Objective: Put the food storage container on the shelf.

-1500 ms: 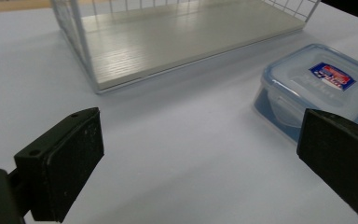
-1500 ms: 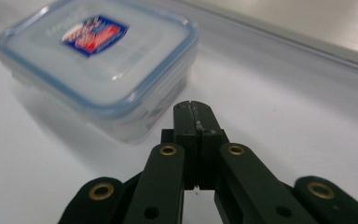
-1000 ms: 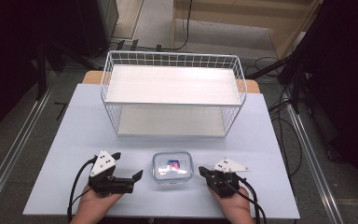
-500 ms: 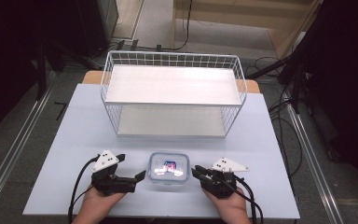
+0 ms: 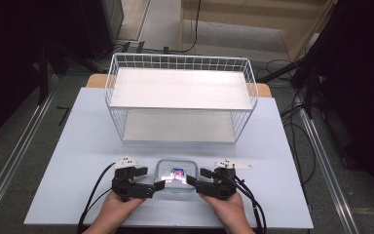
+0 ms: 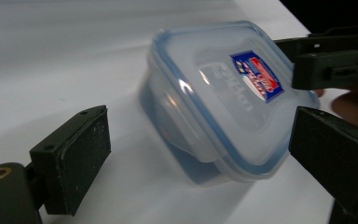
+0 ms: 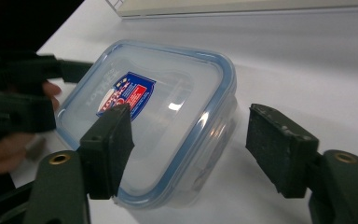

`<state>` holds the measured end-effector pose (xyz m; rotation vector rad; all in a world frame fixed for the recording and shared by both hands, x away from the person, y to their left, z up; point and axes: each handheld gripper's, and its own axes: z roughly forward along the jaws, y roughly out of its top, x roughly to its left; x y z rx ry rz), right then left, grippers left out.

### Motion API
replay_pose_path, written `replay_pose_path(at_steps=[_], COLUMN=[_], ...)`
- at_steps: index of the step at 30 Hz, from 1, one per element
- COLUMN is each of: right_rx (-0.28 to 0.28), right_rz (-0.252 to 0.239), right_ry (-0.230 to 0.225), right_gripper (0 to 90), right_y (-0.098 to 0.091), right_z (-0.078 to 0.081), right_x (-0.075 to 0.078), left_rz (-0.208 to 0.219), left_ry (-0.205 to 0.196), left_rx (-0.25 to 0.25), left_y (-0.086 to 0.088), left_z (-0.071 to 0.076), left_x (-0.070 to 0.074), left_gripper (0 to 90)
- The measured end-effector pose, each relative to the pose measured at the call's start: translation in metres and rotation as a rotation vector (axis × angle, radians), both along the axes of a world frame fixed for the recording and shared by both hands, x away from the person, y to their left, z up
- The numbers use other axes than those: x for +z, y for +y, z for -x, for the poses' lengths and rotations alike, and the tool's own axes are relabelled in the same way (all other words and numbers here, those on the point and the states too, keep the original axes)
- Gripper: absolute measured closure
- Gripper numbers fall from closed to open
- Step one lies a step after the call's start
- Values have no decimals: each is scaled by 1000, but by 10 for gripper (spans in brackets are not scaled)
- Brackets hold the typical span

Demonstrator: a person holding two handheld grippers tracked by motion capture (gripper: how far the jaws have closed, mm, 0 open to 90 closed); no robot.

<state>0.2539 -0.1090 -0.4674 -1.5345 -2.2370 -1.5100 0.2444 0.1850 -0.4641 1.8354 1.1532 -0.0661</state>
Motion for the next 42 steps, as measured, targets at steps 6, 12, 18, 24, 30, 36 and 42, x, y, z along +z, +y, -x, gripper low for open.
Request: replay_pose_path(at_steps=[6, 12, 18, 24, 30, 36, 42], right_rx=[27, 42, 38, 30, 33, 40, 47], right_rz=[-70, -121, -138, -170, -176, -166, -163], right_ry=[63, 123, 147, 159, 153, 127, 108], right_gripper=[338, 345, 360, 407, 456, 488, 510], right_y=[-1, -4, -5, -10, -12, -13, -13], right_z=[-1, -3, -2, -1, 1, 6, 9], right_x=[-6, -10, -11, -12, -10, -7, -5], left_rz=[79, 128, 138, 139, 98, 84, 48], left_ry=[71, 101, 105, 90, 59, 34, -2], left_rx=[-28, -2, 4, 1, -32, -47, -59], left_y=[-5, -2, 0, 4, 4, 6, 6], left_z=[-3, -6, -6, -6, -2, 0, 2], left_x=[-9, -12, -13, -9, -4, 1, 5], left_gripper=[151, 194, 239, 327, 345, 408, 421])
